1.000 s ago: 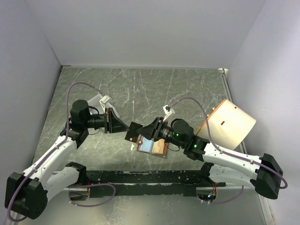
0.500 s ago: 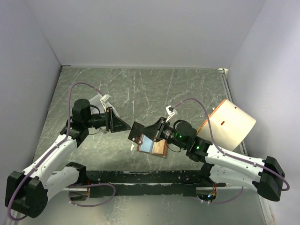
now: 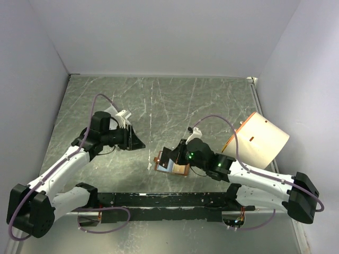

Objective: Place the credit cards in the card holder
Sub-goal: Pick up the credit card from the storage box, then adjust the card holder at the center of the board.

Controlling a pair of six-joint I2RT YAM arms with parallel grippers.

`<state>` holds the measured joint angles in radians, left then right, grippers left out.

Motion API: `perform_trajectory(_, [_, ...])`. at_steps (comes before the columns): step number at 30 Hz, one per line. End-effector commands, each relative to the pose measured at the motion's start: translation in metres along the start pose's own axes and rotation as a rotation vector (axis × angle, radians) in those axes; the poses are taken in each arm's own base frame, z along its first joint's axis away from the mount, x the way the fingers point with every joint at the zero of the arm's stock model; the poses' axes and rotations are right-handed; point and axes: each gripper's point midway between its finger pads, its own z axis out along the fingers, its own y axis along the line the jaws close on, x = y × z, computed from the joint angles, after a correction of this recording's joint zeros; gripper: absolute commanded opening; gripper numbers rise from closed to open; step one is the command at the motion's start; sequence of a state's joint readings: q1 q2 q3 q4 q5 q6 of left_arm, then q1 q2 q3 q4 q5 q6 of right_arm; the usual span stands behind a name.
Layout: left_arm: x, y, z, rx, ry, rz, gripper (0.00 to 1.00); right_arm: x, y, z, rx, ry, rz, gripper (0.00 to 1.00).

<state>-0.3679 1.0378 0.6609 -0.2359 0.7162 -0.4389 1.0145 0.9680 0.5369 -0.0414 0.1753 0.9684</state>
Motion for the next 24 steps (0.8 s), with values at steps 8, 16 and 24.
perform_trajectory(8, [0.024,0.012,0.038,-0.129,0.084,0.081,0.50,0.007,-0.054,0.012,0.200,0.077,-0.028,0.00])
perform_trajectory(16, [0.053,0.016,0.078,-0.140,0.171,0.070,0.44,-0.001,-0.076,0.008,0.230,0.097,0.013,0.00])
perform_trajectory(24, [0.079,0.035,0.102,-0.205,0.258,0.098,0.47,0.003,-0.091,0.004,0.257,0.103,0.035,0.00])
